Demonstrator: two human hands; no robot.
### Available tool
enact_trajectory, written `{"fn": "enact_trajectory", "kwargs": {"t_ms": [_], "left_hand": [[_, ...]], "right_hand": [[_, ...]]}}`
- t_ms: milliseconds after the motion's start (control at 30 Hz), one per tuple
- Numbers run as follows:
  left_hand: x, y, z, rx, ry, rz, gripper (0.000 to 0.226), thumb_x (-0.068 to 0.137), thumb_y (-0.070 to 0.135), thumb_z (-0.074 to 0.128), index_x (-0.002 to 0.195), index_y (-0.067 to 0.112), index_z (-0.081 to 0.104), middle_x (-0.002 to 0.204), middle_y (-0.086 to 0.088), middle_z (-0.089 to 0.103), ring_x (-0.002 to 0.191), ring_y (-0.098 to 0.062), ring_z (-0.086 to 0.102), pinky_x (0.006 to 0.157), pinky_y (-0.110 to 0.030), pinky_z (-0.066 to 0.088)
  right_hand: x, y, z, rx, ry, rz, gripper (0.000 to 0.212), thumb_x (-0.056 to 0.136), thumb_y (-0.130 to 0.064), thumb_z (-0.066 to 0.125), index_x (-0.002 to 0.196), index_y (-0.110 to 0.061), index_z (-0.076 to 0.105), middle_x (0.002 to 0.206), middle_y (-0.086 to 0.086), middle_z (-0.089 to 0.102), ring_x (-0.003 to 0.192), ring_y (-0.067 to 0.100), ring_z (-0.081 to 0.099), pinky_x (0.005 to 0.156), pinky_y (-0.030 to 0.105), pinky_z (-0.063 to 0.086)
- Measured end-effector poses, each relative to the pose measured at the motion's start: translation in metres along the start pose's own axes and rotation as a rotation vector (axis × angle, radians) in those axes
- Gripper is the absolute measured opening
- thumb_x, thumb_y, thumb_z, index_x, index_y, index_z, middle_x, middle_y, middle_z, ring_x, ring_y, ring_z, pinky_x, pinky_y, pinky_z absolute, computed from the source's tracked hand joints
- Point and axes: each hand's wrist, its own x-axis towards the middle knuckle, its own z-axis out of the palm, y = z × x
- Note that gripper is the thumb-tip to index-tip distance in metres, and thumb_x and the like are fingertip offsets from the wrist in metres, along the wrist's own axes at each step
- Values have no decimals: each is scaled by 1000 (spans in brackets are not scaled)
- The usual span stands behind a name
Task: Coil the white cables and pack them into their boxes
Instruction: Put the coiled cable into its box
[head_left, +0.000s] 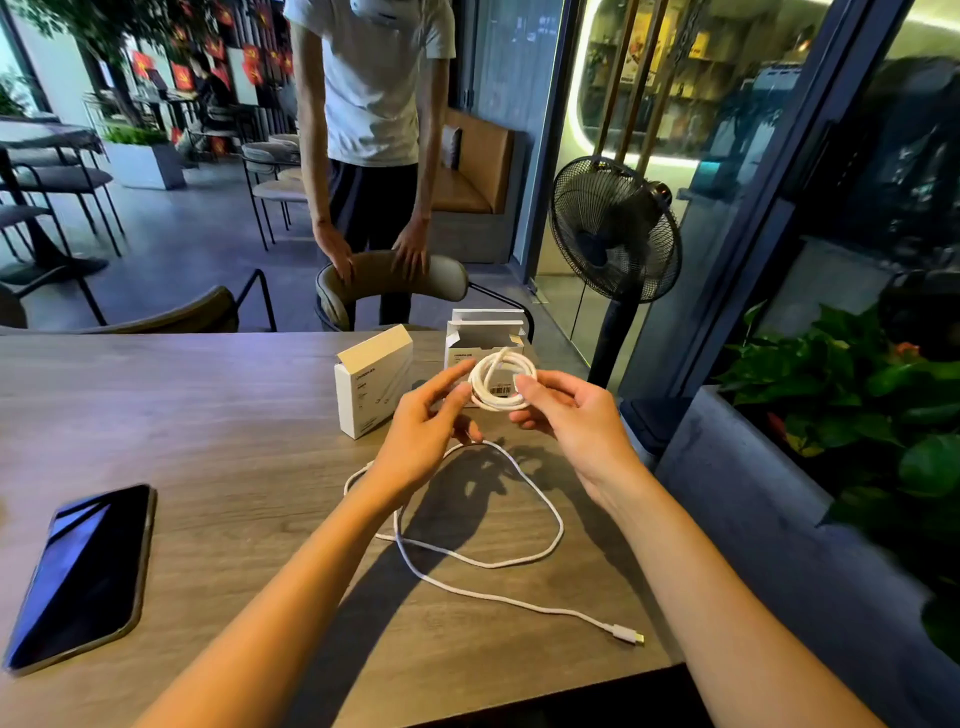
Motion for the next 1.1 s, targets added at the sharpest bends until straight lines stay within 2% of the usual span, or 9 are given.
{"fn": "enact_trajectory", "kwargs": {"t_ms": [133, 267, 367, 467, 667, 767, 833, 967, 1100], "left_hand": [[8, -6, 0, 136, 74, 2, 27, 104, 24, 54, 130, 26, 65, 111, 5, 74, 86, -16, 71, 73, -24, 57], [26, -22, -1, 480, 217, 80, 24, 103, 25, 57, 125, 23, 67, 121, 2, 62, 101, -4, 60, 92, -23, 54], [45, -31, -2, 607, 254, 124, 26, 101, 25, 62, 126, 24, 62, 128, 1, 48, 113, -14, 55, 99, -30, 53], [63, -34, -1, 786, 242, 139, 37, 97, 28, 68, 131, 26, 55, 138, -5, 43, 124, -23, 48, 105, -34, 44], [85, -43, -5, 888, 127, 9, 57, 96, 22, 68, 146, 25, 41, 155, -13, 35, 137, -35, 41, 116, -48, 36], [90, -51, -9, 895, 62, -51, 57, 98, 20, 67, 146, 27, 38, 155, -13, 39, 138, -39, 42, 114, -52, 38], [91, -57, -12, 914, 45, -12, 54, 98, 25, 66, 145, 29, 39, 152, -12, 44, 135, -39, 45, 111, -52, 42], [89, -59, -16, 899, -23, 145, 46, 97, 43, 63, 136, 31, 41, 139, -9, 55, 119, -31, 60, 96, -40, 54], [83, -56, -15, 804, -121, 211, 43, 97, 35, 66, 132, 27, 42, 137, -6, 58, 114, -22, 66, 90, -34, 60]], "right_hand": [[3, 0, -1, 4, 21, -10, 17, 96, -24, 71, 112, -17, 74, 92, 3, 81, 84, 18, 77, 76, 23, 61], [11, 1, -7, 29, 47, 9, 19, 97, -24, 71, 113, -15, 74, 92, 6, 80, 84, 18, 76, 78, 25, 60], [20, 1, -10, 52, 83, 6, 19, 96, -23, 72, 111, -13, 75, 89, 10, 80, 81, 18, 75, 78, 26, 60], [26, 1, -13, 49, 101, 4, 22, 96, -24, 72, 114, -12, 75, 89, 9, 80, 79, 16, 75, 78, 26, 60], [39, 7, -17, 30, 86, -17, 23, 96, -23, 72, 115, -11, 74, 89, 9, 80, 80, 16, 75, 80, 29, 61], [45, 11, -21, 32, 69, -28, 22, 96, -22, 72, 115, -10, 74, 89, 10, 80, 80, 17, 75, 83, 32, 62], [49, 14, -23, 27, 70, -35, 22, 96, -21, 72, 115, -10, 74, 90, 10, 80, 80, 17, 75, 82, 32, 62], [55, 20, -25, 9, 92, -48, 23, 96, -21, 72, 116, -10, 74, 90, 9, 80, 79, 16, 74, 81, 31, 62], [56, 19, -24, 17, 128, -101, 22, 95, -20, 72, 115, -9, 72, 90, 8, 80, 80, 21, 76, 75, 29, 62]]}}
